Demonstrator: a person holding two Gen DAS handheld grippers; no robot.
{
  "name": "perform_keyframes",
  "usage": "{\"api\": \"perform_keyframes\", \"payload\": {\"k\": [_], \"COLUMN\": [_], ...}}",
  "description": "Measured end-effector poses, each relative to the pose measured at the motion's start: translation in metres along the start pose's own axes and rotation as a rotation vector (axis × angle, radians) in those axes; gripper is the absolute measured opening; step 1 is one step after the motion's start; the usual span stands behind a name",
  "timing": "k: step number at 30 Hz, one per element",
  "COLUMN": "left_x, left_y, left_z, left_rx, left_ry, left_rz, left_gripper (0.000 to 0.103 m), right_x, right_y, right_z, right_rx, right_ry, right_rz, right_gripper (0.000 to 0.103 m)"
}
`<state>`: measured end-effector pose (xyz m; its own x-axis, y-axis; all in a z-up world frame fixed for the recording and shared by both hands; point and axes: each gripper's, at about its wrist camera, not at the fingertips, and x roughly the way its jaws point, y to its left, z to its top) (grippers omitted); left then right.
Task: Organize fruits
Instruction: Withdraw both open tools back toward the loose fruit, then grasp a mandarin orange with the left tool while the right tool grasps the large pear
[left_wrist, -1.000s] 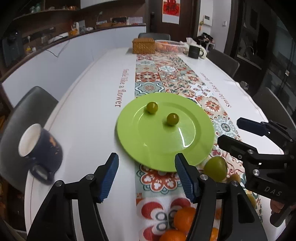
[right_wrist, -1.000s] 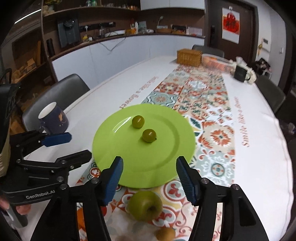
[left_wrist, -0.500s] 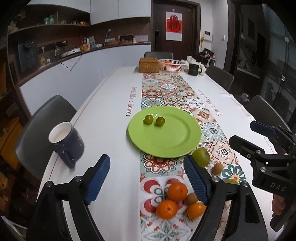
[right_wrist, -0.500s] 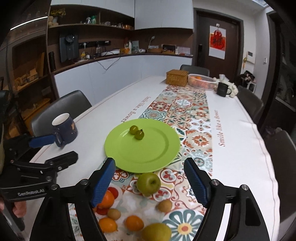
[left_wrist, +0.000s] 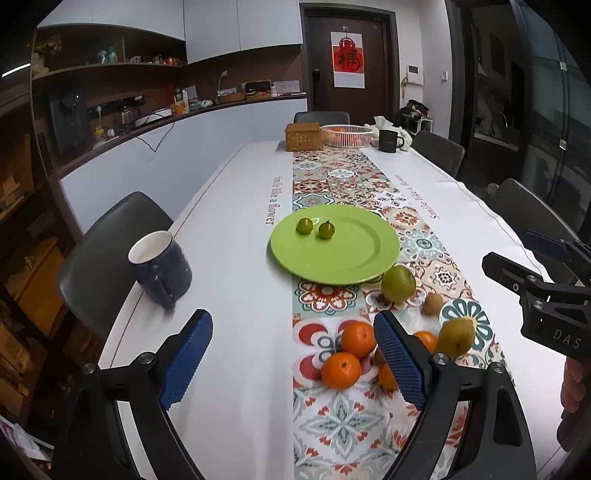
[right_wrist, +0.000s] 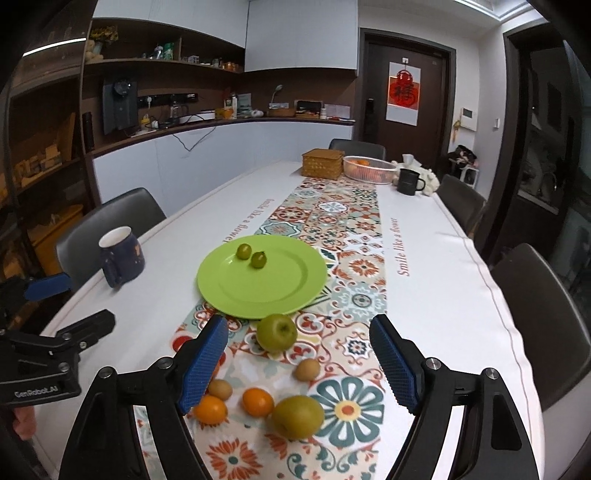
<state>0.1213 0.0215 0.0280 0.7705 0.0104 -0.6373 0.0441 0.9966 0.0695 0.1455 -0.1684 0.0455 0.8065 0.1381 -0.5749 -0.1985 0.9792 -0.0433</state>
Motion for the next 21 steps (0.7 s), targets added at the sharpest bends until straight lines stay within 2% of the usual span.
{"api": "perform_keyframes", "payload": {"k": [10,21], "left_x": [0.008,0.04], "left_y": [-0.009,-0.017], "left_z": [-0.023,-0.043], "left_rx": [0.029,0.048], "left_ry": [0.056,0.159], "left_rz": [0.0,-0.008], "left_gripper": [0.09,0.09], "right_x": [0.0,0.029], "right_y": [0.0,-0.009], "right_z": [-0.031,-0.065], "right_rx": [0.002,0.048], "right_ry": [0.097,0.255], "right_rz": [0.005,-0.001], "right_gripper": [0.079,0.079]}}
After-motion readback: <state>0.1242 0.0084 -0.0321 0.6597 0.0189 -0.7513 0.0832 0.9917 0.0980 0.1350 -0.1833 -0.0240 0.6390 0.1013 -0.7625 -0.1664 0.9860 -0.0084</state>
